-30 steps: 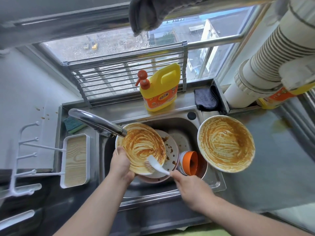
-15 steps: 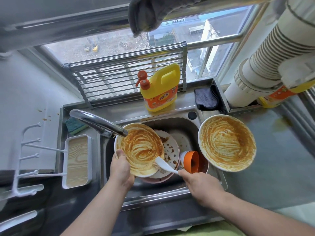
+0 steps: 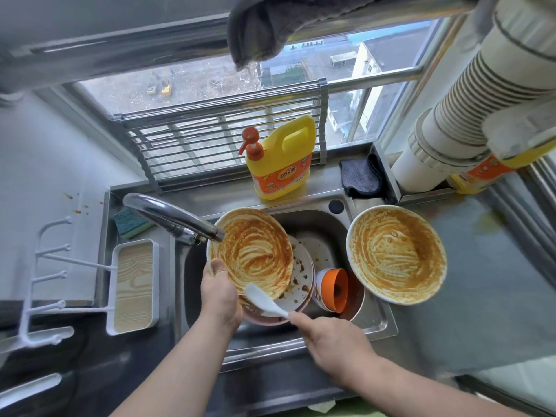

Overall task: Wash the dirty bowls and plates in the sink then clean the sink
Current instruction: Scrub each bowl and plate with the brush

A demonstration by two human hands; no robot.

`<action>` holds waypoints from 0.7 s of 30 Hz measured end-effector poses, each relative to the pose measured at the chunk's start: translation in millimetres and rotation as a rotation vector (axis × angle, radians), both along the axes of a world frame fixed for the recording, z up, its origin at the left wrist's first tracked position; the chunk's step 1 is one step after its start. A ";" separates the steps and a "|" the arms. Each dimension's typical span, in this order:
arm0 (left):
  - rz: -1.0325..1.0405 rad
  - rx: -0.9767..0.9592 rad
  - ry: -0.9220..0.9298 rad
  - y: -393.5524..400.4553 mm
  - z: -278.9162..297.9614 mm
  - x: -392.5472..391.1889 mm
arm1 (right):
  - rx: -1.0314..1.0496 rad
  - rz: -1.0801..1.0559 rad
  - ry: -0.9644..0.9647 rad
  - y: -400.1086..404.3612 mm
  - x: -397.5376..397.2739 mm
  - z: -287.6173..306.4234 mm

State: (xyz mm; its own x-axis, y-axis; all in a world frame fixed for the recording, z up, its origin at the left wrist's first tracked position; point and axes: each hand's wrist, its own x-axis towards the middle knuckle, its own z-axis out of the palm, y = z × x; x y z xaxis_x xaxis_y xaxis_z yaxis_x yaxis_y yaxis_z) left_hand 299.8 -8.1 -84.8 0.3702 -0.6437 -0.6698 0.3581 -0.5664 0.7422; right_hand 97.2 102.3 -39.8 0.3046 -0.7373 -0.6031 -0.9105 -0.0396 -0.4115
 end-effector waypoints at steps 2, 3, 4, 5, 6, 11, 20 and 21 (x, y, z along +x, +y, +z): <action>0.006 0.003 -0.012 0.9 0.3 4.0 | 0.005 0.013 -0.009 3.3 3.0 -2.5; 0.011 0.009 -0.010 0.6 0.9 8.2 | 0.000 -0.002 0.021 2.4 -6.4 -8.1; 0.011 0.012 -0.012 -0.2 0.9 13.3 | -0.002 -0.022 0.059 -0.2 -19.9 -14.8; 0.002 0.014 -0.016 -0.2 0.2 18.8 | 0.000 -0.025 0.108 -3.2 -33.9 -20.3; -0.010 0.023 -0.018 0.8 -0.7 22.7 | 0.003 -0.008 0.151 -5.4 -44.7 -23.0; -0.022 0.032 -0.004 10.7 -1.0 15.5 | 0.034 0.082 0.029 3.0 3.7 1.7; -0.083 0.110 0.076 38.0 -0.8 -0.8 | -0.050 -0.272 0.061 -67.3 12.8 -14.1; -0.079 0.112 0.077 36.3 -0.7 2.3 | -0.013 -0.300 0.086 -58.4 3.5 -16.5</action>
State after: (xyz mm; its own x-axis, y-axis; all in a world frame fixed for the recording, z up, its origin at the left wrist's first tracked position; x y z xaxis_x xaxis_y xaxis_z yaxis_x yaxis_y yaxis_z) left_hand 302.0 28.2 -85.4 0.2662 -0.5880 -0.7638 0.3629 -0.6730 0.6445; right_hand 100.7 43.8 -56.2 0.0208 -0.7945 -0.6070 -0.9138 0.2312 -0.3339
